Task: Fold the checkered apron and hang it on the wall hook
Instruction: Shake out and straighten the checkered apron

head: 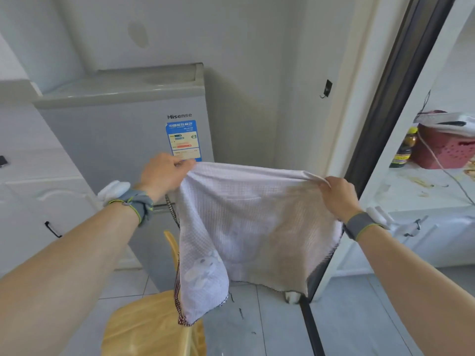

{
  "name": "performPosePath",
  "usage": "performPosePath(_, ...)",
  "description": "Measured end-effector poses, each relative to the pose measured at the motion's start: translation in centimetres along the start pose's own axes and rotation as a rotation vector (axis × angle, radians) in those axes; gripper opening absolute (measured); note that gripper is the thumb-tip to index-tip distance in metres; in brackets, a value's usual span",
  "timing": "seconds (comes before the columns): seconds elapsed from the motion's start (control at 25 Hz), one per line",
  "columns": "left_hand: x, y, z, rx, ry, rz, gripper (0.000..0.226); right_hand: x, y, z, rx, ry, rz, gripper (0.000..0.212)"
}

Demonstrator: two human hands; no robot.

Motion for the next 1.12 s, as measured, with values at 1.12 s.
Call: performPosePath(1.12,-9.3,-6.7,-7.4,-0.062,-0.595,0.632,0.029,3.7,-8.2,11.7,0.425,0.132,-0.032,0.04)
Point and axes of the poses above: each hand's wrist, its own y-axis towards the middle knuckle, its own x-axis out of the back of the hand, z = x × y, the point moved 2 cm from there along y, towards the middle knuckle, and after that the axes turned 10 degrees about -y, right-handed, at the moved point
